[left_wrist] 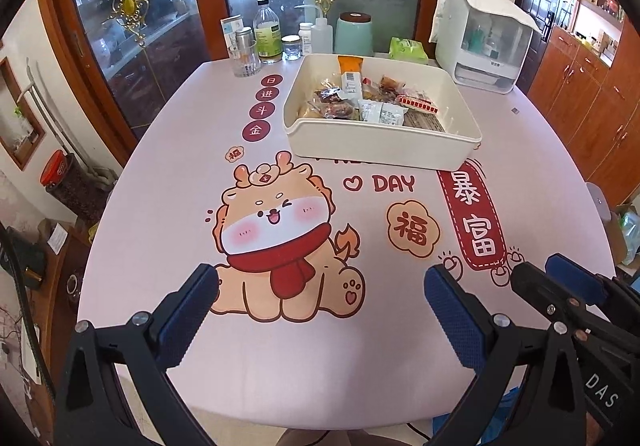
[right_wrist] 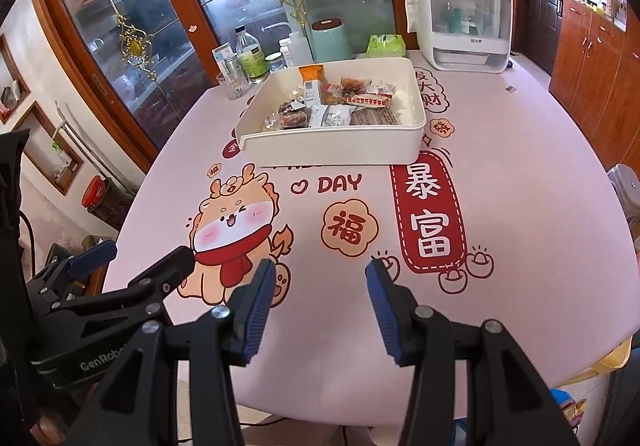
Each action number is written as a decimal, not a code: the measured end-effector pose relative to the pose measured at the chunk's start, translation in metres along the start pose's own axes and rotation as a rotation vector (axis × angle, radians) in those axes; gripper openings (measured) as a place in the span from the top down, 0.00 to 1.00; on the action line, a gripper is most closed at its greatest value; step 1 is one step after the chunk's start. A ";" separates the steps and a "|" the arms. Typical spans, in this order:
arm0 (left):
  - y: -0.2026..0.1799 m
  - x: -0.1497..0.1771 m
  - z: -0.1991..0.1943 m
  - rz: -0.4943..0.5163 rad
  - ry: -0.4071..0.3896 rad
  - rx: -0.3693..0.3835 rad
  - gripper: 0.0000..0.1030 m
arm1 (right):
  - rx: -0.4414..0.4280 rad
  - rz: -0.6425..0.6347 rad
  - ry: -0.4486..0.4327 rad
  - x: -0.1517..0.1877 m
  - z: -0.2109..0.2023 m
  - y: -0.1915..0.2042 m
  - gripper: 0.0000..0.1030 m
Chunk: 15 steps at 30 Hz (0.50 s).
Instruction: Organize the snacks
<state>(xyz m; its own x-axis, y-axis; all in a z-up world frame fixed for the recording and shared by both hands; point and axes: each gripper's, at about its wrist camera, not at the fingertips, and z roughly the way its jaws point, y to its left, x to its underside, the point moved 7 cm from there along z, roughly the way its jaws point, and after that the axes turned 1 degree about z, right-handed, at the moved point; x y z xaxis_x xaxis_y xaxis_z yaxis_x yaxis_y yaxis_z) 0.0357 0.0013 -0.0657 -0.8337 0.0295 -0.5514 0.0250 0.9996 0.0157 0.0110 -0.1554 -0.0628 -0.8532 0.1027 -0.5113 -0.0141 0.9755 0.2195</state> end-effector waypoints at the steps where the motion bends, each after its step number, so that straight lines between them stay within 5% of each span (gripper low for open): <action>1: 0.000 0.001 0.000 0.000 0.001 0.002 0.01 | 0.000 0.000 0.000 0.000 0.000 -0.001 0.53; 15: -0.007 0.004 0.003 0.007 0.015 0.005 0.01 | -0.001 0.007 0.004 0.001 0.000 -0.008 0.53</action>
<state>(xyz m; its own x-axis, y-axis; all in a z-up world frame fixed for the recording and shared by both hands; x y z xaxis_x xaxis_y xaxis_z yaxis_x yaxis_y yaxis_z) 0.0339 -0.0057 -0.0709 -0.8418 0.0370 -0.5386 0.0338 0.9993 0.0159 0.0101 -0.1628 -0.0652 -0.8555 0.1085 -0.5063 -0.0086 0.9747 0.2234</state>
